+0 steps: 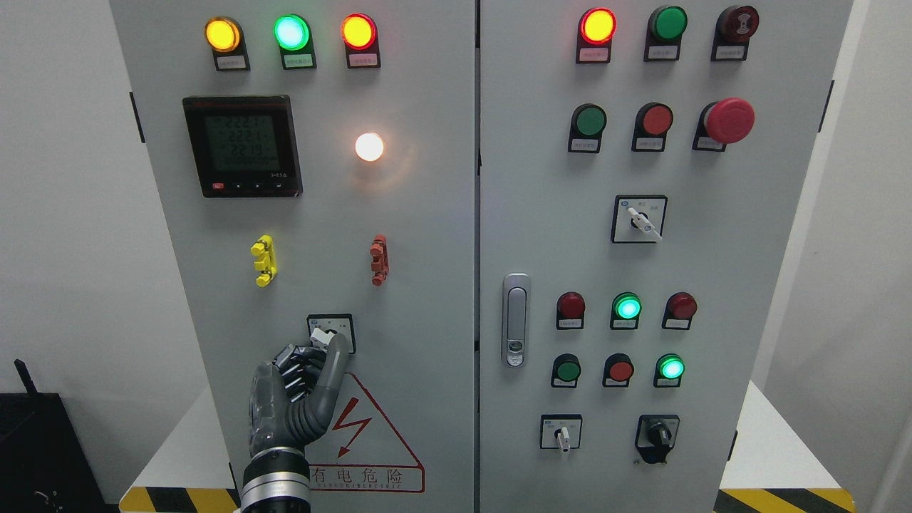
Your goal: Turn on light switch 1
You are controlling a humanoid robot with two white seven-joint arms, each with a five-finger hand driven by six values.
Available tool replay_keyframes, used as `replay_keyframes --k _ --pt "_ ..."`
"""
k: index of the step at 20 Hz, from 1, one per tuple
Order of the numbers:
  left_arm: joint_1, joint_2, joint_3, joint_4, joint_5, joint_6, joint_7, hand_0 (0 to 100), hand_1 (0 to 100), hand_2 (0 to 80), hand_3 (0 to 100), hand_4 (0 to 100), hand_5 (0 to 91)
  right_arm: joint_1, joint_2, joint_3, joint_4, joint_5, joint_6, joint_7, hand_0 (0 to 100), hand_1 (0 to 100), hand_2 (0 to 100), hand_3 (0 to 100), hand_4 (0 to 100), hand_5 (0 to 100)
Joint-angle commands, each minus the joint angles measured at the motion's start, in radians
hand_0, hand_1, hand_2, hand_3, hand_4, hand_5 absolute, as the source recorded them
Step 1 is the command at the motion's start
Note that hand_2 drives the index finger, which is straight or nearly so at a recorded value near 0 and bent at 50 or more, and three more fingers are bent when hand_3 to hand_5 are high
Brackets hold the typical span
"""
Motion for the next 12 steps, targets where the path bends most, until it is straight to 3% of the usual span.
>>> replay_keyframes --k 1,8,12 --pt "0.013 0.003 -0.016 -0.029 0.001 0.000 0.002 18 44 61.3 93 94 86.4 -0.002 0.000 0.000 0.000 0.000 0.001 0.000 31 0 0 0 0 0" --pt "0.100 0.010 -0.032 -0.069 0.004 -0.015 0.007 18 44 61.5 93 94 86.4 0.000 0.000 0.000 0.000 0.000 0.001 0.000 31 0 0 0 0 0" --pt "0.241 0.030 -0.033 -0.069 0.013 -0.190 0.016 19 44 62.0 93 94 86.3 0.000 0.000 0.000 0.000 0.000 0.001 0.000 31 0 0 0 0 0"
